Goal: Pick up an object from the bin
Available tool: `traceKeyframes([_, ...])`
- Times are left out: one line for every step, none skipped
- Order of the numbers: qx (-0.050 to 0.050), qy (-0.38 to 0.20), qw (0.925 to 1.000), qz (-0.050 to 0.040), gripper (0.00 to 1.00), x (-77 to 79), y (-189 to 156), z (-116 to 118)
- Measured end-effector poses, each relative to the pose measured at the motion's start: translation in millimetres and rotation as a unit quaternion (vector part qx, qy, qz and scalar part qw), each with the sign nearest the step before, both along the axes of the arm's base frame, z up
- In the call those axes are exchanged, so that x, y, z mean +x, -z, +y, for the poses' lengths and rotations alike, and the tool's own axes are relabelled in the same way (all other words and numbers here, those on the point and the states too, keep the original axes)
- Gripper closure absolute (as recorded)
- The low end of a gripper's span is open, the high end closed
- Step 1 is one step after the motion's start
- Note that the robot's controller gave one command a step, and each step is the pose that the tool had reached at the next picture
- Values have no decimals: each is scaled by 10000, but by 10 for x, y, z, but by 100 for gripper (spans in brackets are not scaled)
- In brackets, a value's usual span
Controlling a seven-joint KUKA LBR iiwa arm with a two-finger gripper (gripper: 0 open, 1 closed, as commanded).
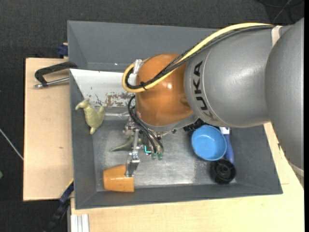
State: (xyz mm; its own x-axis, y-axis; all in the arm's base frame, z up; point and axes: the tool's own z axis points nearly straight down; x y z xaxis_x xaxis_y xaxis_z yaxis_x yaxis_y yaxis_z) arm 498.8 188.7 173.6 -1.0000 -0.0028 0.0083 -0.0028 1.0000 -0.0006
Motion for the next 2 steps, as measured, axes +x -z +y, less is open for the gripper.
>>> traceKeyframes([24, -2257, 9742, -74, 0, -65, 1011, 101])
traceKeyframes([4, -2718, 9623, -43, 0, -67, 720, -534])
